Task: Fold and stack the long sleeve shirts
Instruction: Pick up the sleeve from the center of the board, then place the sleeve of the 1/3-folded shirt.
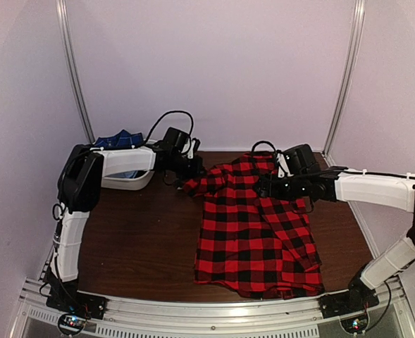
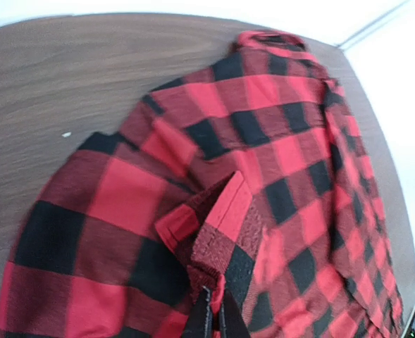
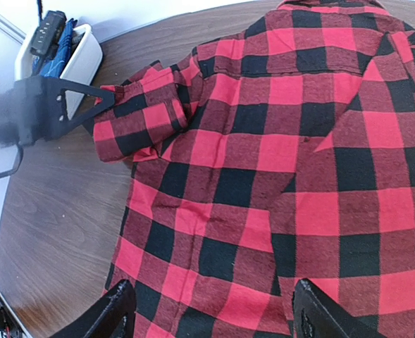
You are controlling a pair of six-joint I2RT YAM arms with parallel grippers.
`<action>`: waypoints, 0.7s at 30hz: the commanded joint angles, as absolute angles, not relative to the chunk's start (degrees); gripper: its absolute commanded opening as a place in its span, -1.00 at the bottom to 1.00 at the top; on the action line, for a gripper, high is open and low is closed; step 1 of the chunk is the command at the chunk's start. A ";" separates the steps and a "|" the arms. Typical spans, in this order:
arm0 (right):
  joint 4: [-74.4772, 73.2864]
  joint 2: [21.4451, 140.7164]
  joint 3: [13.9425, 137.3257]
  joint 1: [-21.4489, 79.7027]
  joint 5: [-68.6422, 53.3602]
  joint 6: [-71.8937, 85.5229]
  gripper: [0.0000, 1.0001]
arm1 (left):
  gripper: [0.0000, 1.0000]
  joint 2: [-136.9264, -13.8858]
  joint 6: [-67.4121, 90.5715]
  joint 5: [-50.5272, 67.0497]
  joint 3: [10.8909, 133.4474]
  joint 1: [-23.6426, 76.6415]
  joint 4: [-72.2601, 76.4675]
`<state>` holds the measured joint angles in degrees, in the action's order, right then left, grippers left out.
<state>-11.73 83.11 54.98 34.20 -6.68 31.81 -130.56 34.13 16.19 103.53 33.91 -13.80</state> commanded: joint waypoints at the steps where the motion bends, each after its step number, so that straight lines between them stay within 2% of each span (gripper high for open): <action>1: -6.35 85.52 57.19 33.87 -9.82 33.67 0.55 | -0.96 -124.37 31.23 19.86 98.84 37.05 -4.97; 15: 7.24 98.13 58.92 33.84 -19.99 41.55 0.55 | -0.81 -123.31 30.33 20.50 85.03 42.86 2.66; 19: 10.38 100.82 57.79 33.84 -22.37 44.14 0.55 | -0.64 -123.18 29.70 21.04 83.67 43.44 2.92; 21: 11.42 101.79 57.43 33.90 -22.90 44.82 0.54 | -0.47 -122.86 29.46 21.09 83.11 43.58 2.85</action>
